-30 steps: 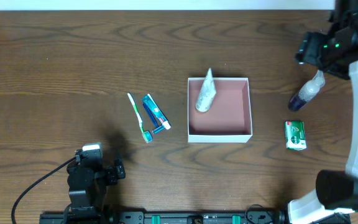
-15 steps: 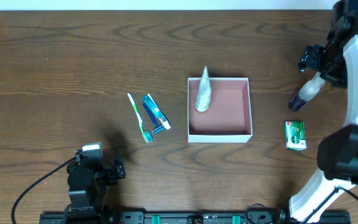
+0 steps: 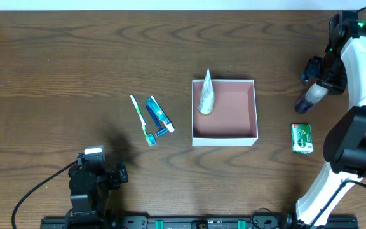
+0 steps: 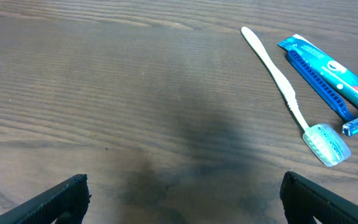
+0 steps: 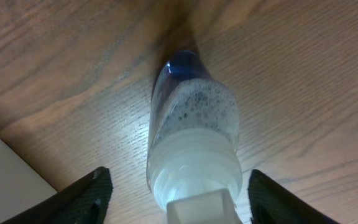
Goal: Pack container
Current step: 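Grasp the clear pump bottle with the right gripper, then carry the pump bottle into the box and release it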
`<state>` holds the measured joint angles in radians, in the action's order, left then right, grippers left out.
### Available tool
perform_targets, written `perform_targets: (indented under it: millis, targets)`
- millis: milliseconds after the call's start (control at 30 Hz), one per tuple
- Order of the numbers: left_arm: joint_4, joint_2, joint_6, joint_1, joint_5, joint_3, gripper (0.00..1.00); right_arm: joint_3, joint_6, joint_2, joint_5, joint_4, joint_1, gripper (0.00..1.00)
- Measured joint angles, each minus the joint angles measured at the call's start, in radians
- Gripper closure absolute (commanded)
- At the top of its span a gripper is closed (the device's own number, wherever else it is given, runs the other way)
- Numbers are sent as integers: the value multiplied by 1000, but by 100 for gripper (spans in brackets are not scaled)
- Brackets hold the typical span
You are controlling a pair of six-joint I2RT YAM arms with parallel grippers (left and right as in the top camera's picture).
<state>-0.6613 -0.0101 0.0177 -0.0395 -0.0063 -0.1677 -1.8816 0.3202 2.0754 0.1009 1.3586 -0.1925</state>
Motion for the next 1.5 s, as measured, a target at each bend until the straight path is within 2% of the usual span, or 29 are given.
perform_targets:
  millis: [67, 200, 300, 433, 467, 633, 767, 900, 1100, 1300, 1500]
  targets:
    - [0, 0, 0, 0, 0, 0, 2, 8, 0, 0, 0, -14, 0, 32]
    - [0, 0, 0, 0, 0, 0, 2, 30, -3, 0, 2, -35, 0, 43]
    - [0, 0, 0, 0, 0, 0, 2, 38, -3, 0, 2, -38, 0, 53]
    - [0, 0, 0, 0, 0, 0, 2, 35, -19, -1, -3, -43, 0, 72]
    - [0, 0, 0, 0, 0, 0, 2, 35, -22, -1, -4, -42, 0, 74]
    - [0, 0, 0, 0, 0, 0, 2, 37, -32, -17, -7, -34, 2, 75]
    - [0, 0, 0, 0, 0, 0, 2, 44, -40, -98, -1, -18, 26, 77]
    - [0, 0, 0, 0, 0, 0, 2, 45, -41, -273, -8, 10, 110, 76]
    - [0, 0, 0, 0, 0, 0, 2, 35, -36, -480, -70, 53, 322, 75]
    - [0, 0, 0, 0, 0, 0, 2, 53, -17, -450, -120, 73, 467, 71]
    - [0, 0, 0, 0, 0, 0, 2, 143, 5, -343, -135, -60, 526, 71]
